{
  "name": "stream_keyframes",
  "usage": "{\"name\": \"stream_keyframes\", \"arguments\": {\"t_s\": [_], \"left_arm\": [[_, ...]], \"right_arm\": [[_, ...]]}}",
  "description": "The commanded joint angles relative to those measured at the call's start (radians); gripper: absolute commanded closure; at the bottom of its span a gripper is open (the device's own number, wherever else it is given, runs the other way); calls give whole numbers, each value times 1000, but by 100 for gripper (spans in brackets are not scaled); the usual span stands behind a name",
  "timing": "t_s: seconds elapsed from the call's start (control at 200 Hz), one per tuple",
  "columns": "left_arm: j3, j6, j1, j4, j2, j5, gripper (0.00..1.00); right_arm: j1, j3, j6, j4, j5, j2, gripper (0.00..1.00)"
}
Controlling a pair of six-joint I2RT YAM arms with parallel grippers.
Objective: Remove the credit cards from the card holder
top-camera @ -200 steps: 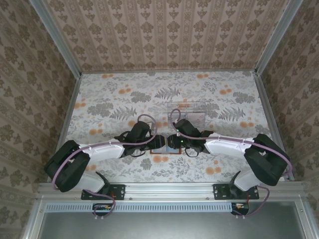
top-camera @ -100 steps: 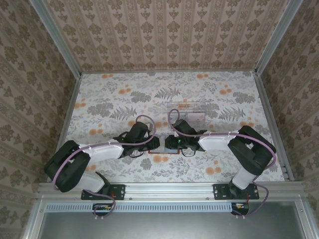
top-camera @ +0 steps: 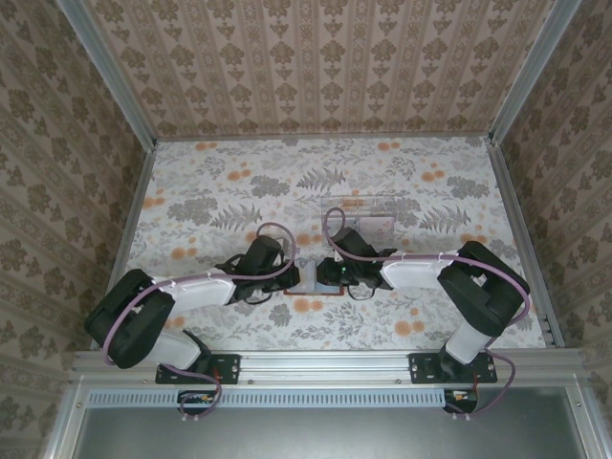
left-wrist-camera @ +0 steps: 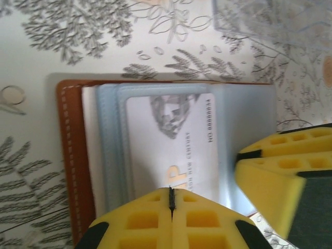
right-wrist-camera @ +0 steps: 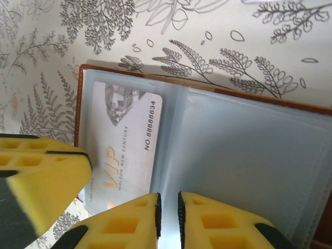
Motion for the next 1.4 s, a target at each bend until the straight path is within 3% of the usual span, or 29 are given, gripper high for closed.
{"name": "stream_keyframes", "arguments": {"t_s": [0.0, 1.03, 1.395], "left_arm": [[-16, 2, 10, -18, -7, -8, 100], [-33, -18, -5, 34, 37, 13, 100], [-36, -19, -5, 33, 31, 8, 100]], "right_arm": [[7, 36, 5, -22, -19, -26, 80], [18, 55, 54, 32, -63, 93, 78], [51, 128, -5, -134, 32, 8, 77]]}}
